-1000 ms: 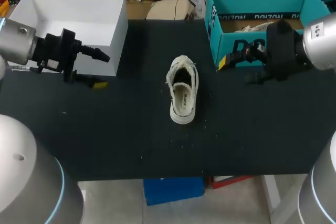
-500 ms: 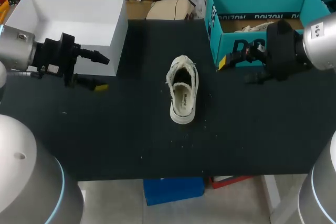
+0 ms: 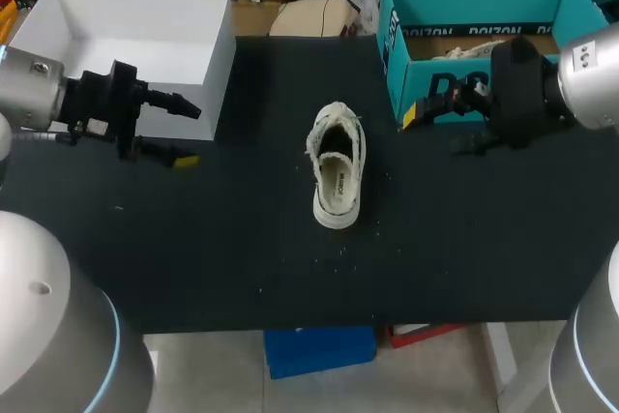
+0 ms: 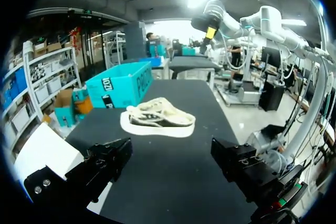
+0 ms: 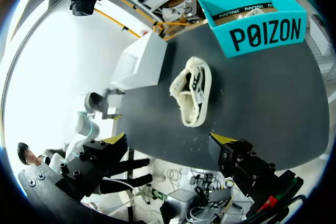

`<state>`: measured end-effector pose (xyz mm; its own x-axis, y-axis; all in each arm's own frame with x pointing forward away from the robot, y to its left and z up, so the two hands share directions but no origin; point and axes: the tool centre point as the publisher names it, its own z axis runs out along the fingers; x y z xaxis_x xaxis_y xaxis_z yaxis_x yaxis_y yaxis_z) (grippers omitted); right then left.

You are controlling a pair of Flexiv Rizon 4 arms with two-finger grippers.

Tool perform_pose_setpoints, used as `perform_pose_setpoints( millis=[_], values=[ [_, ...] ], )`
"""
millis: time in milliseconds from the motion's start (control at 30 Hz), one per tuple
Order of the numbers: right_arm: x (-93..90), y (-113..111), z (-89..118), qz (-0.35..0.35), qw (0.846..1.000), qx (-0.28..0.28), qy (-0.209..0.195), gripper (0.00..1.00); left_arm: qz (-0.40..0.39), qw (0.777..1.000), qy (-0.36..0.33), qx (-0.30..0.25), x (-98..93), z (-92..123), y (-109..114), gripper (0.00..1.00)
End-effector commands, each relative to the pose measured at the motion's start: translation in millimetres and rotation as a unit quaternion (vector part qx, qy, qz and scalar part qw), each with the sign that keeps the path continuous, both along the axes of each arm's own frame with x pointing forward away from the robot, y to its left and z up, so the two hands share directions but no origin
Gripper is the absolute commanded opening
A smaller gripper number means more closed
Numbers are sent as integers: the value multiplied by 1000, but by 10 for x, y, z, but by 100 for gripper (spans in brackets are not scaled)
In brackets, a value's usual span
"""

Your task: Take the shoe out of the shoebox, open the shoe tongue, remove and reinsert the insole, then place the shoe into the shoebox

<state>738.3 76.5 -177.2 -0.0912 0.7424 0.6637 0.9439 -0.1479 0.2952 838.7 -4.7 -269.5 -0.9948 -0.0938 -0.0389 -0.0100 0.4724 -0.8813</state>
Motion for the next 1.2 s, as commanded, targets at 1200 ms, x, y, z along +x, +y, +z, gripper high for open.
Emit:
perform_pose_setpoints(
  millis=[1200],
  values=[
    [1131, 729, -844, 74, 916, -339, 203, 100, 2, 1000, -1, 1, -6, -14, -14, 100]
  ],
)
